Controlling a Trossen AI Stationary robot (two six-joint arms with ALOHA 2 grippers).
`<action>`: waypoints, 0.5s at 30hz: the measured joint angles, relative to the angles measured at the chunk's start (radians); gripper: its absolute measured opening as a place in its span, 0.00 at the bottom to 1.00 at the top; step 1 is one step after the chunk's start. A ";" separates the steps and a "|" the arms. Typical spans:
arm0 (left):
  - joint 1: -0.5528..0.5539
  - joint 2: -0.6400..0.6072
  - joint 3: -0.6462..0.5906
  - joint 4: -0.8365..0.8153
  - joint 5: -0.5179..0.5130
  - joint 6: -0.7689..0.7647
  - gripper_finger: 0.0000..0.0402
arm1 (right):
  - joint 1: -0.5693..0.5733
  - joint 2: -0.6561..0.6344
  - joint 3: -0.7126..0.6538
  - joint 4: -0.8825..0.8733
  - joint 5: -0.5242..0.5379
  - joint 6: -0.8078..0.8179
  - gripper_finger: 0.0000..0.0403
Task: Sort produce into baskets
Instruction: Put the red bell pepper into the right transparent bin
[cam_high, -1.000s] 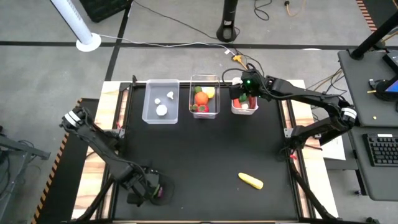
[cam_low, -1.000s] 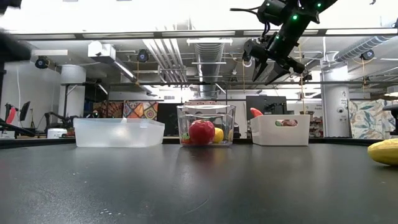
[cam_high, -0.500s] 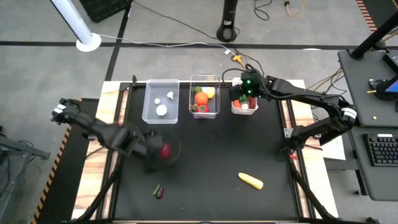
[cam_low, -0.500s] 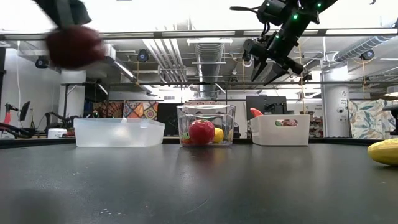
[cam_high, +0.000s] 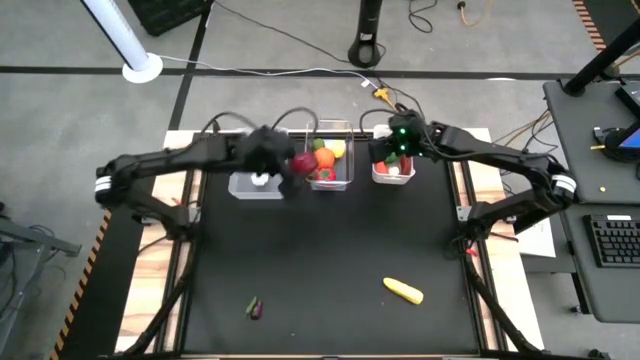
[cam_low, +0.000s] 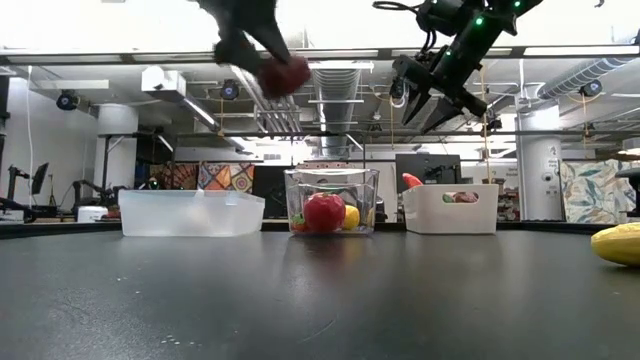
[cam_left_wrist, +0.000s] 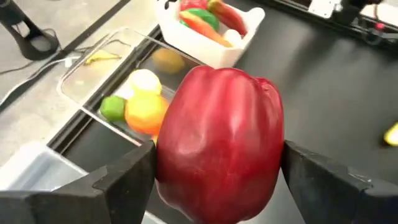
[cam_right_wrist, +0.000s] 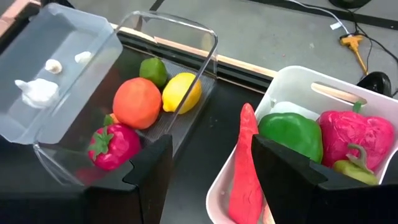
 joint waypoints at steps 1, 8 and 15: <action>0.031 0.025 0.004 0.021 0.031 0.017 0.77 | 0.000 -0.006 0.000 0.000 0.000 0.000 0.52; 0.130 0.199 0.037 0.232 0.170 0.114 0.77 | 0.000 -0.037 0.000 0.000 0.001 0.016 0.52; 0.188 0.343 0.101 0.277 0.233 0.165 0.77 | 0.000 -0.046 0.000 0.000 0.001 0.033 0.52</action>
